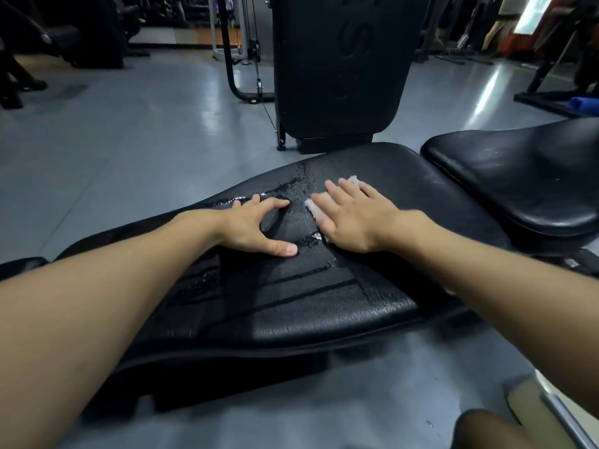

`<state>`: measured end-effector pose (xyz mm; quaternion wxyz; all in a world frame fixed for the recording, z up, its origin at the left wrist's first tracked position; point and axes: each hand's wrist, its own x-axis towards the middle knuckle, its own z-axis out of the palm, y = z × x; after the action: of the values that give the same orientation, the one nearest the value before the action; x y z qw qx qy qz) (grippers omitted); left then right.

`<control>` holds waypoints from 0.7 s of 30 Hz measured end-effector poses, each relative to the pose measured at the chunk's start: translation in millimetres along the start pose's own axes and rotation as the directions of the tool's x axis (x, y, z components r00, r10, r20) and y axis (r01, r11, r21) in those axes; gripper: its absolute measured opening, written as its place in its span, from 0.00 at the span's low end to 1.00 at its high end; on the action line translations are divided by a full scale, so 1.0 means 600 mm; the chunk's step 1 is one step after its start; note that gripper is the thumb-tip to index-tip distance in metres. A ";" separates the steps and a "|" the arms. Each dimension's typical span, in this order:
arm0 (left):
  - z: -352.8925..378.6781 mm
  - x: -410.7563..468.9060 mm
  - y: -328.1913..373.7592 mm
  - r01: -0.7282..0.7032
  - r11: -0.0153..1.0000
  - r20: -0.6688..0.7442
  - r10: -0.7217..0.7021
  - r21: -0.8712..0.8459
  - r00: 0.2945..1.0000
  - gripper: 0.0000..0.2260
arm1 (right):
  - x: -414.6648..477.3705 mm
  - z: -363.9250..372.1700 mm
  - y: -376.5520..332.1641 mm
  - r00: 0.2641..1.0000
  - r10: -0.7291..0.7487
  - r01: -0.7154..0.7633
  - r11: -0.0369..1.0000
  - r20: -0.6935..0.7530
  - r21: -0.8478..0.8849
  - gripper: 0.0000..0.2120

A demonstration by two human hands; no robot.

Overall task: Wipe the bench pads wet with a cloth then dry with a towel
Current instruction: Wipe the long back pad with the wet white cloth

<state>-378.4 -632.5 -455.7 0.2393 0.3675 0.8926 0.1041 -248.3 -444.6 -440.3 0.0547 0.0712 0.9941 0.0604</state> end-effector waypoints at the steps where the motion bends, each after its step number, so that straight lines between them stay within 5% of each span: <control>1: -0.002 -0.004 0.003 0.009 1.000 0.009 -0.009 0.007 1.000 0.58 | -0.036 0.003 -0.007 1.000 -0.012 0.011 1.000 -0.012 -0.009 0.34; 4: -0.004 -0.015 0.010 0.014 0.999 0.016 -0.014 0.029 1.000 0.58 | -0.131 0.015 -0.022 0.999 -0.027 0.025 0.998 -0.041 -0.054 0.40; 11: 0.007 -0.030 0.009 -0.030 0.998 -0.043 0.032 0.049 0.999 0.60 | -0.254 0.044 -0.032 0.984 -0.072 0.052 0.991 -0.165 -0.119 0.28; 15: 0.008 -0.052 0.005 -0.069 0.996 -0.087 0.073 0.050 0.993 0.48 | -0.261 0.052 -0.032 0.977 -0.074 0.047 0.990 -0.200 -0.133 0.28; 21: 0.016 -0.067 -0.024 -0.062 0.997 -0.084 0.065 0.037 0.994 0.55 | -0.212 0.036 -0.040 0.992 -0.031 0.024 0.998 -0.123 -0.060 0.34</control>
<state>-357.4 -671.1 -455.3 0.1913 0.3949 0.8916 0.1118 -123.6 -484.6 -452.1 -0.0044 0.0521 0.9943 0.0930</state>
